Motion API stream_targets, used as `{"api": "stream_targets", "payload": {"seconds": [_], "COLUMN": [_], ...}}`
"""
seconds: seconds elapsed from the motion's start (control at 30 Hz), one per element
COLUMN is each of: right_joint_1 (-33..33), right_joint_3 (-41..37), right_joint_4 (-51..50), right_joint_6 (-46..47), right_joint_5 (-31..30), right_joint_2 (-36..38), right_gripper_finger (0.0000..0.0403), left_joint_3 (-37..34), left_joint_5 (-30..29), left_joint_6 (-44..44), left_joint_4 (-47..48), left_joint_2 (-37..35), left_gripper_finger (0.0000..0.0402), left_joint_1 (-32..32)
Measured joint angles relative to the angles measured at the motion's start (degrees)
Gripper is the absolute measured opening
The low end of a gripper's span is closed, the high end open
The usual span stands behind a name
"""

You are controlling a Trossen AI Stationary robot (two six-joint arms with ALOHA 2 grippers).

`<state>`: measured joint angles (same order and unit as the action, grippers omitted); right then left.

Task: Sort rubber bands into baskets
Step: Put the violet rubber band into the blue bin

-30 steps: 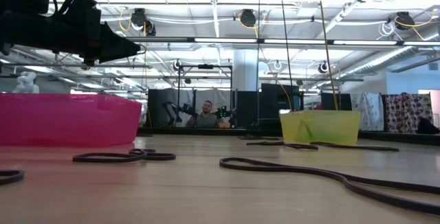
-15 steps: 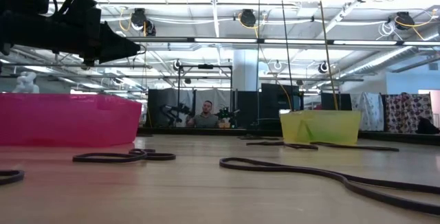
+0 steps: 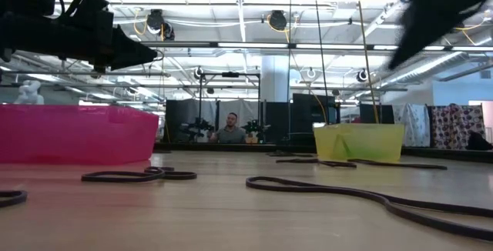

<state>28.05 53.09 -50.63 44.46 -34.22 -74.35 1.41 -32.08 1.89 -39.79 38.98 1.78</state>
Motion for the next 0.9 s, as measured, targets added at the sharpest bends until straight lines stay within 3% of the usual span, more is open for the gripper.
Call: {"api": "stream_targets", "payload": {"seconds": [0.13,0.3,0.47,0.6,0.9], "right_joint_1": [-14.0,-29.4,-41.9,-47.8,-53.0], "right_joint_3": [-2.3,-3.6,-3.6,-3.4,-2.6], "right_joint_4": [19.7,38.8,45.0,49.0,49.8], "right_joint_6": [-24.1,-44.8,-51.2,-55.2,-58.7], "right_joint_5": [1.8,13.6,24.9,33.1,34.6], "right_joint_2": [-0.1,-3.1,-10.6,-18.1,-26.1], "right_gripper_finger": [0.0096,0.0096,0.0103,0.0119,0.0164], "left_joint_3": [0.0,0.0,0.0,0.0,0.0], "left_joint_5": [0.0,0.1,0.4,0.4,0.5], "left_joint_6": [-0.1,-1.6,-3.0,-3.1,-3.1], "left_joint_4": [0.0,0.1,1.6,3.4,4.7], "left_joint_2": [0.0,0.0,0.0,0.0,0.0], "left_gripper_finger": [0.0154,0.0154,0.0154,0.0154,0.0154], "left_joint_1": [0.0,0.0,0.0,0.0,0.0]}}
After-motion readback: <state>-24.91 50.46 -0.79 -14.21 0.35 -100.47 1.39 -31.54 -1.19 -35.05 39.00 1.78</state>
